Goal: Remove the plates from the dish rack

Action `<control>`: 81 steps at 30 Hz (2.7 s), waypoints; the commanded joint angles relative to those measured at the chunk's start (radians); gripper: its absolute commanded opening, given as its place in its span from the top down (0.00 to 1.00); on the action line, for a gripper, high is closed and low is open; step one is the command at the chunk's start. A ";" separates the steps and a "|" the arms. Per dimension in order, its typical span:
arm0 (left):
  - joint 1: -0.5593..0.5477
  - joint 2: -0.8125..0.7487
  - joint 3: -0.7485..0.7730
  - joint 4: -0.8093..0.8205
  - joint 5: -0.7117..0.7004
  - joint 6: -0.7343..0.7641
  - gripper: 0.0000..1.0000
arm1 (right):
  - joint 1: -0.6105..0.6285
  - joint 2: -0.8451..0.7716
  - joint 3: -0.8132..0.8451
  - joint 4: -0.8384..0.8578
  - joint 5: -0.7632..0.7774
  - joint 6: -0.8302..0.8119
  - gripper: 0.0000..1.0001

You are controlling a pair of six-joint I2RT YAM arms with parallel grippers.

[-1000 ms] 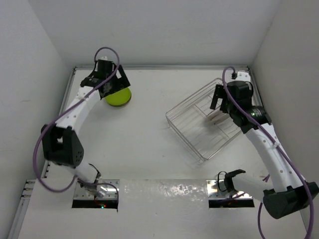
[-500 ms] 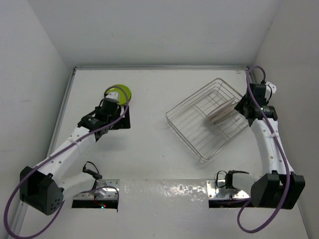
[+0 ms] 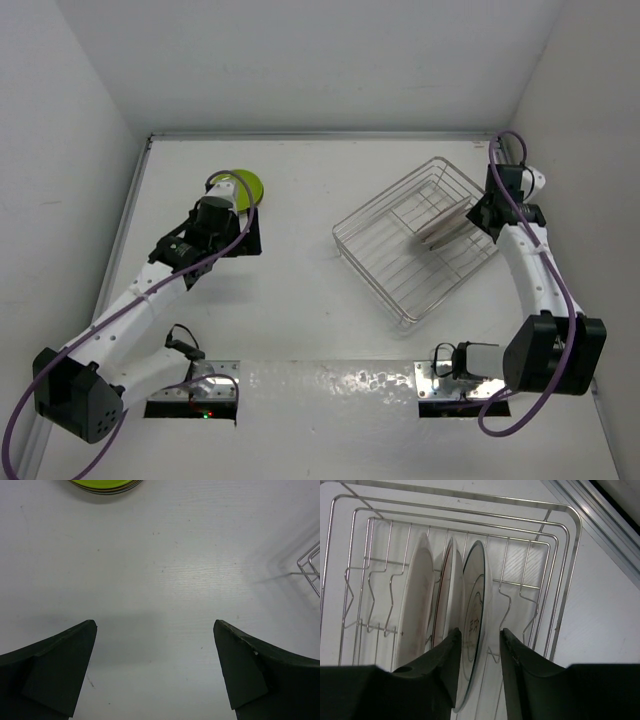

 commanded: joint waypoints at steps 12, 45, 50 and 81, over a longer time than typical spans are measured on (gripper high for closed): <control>0.004 -0.003 0.018 0.034 0.003 0.010 0.00 | -0.005 -0.051 -0.031 0.040 0.080 0.119 0.94; -0.013 0.413 0.474 0.652 0.876 -0.430 0.00 | 0.118 -0.051 0.424 0.240 -0.788 -0.113 1.00; -0.016 0.519 0.564 0.594 0.807 -0.415 0.00 | 0.235 -0.062 0.288 0.433 -0.840 -0.092 1.00; 0.202 0.127 -0.307 0.453 0.060 -0.545 1.00 | 0.226 -0.192 0.008 0.120 -0.339 -0.191 0.01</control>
